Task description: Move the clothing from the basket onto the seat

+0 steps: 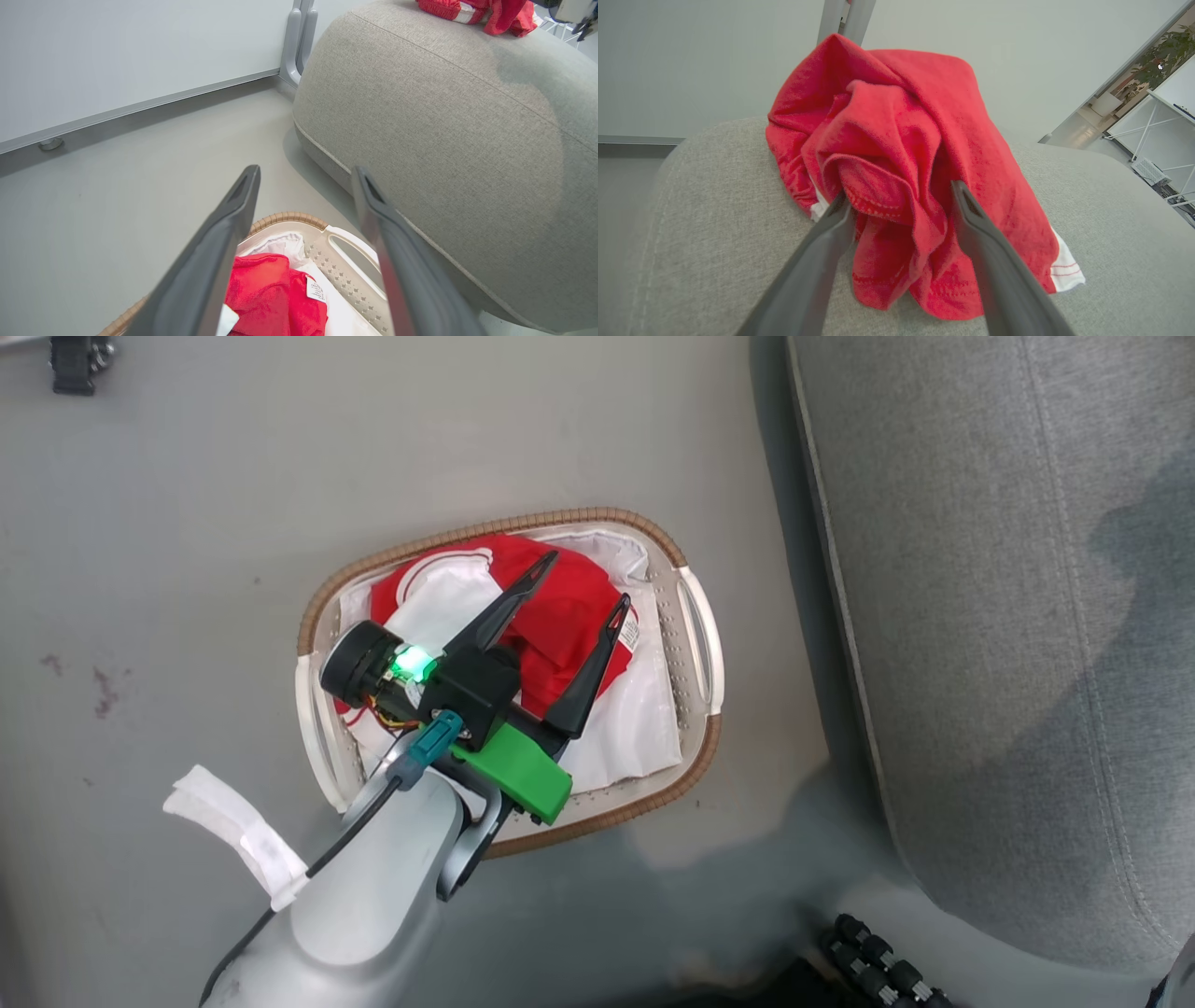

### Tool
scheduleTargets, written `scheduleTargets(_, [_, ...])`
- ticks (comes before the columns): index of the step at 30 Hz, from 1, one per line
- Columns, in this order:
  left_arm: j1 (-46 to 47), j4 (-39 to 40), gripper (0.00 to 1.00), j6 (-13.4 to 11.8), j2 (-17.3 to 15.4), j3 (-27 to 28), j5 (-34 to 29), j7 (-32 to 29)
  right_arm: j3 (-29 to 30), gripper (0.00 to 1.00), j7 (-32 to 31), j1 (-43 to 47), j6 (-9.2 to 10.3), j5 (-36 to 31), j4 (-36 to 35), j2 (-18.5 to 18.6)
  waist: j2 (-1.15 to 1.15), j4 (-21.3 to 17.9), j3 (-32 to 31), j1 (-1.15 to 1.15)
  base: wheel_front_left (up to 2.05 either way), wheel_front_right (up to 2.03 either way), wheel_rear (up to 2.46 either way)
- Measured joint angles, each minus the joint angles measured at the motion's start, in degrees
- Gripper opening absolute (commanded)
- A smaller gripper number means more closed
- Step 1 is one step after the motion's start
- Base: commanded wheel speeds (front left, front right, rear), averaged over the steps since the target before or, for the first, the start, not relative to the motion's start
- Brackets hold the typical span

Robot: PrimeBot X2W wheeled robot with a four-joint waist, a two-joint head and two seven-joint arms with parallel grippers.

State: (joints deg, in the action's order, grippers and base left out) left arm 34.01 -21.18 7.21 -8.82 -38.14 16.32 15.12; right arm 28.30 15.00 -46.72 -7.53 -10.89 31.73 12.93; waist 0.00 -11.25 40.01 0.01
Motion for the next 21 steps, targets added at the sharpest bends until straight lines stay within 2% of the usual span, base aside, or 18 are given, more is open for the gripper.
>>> scheduleTargets(9, [-3.4,0.7,1.00,0.0,2.1,4.0,0.5,0.0,-1.8,1.00,0.0,9.1,0.00,1.0,-3.8,-1.1,0.00,1.3,-6.5,0.00,0.00,0.00,0.00])
scheduleTargets(14, [-5.1,1.5,1.00,0.1,2.9,7.6,0.8,0.0,-3.7,1.00,0.0,9.5,0.00,1.3,-4.0,0.0,0.00,2.2,-10.6,-0.01,0.00,0.00,0.00])
scheduleTargets(21, [-8.6,2.0,1.00,0.1,3.8,15.3,0.5,0.0,-9.0,1.00,0.0,9.4,0.00,1.5,-5.0,0.1,0.00,3.8,-17.5,-0.01,0.00,0.00,0.00])
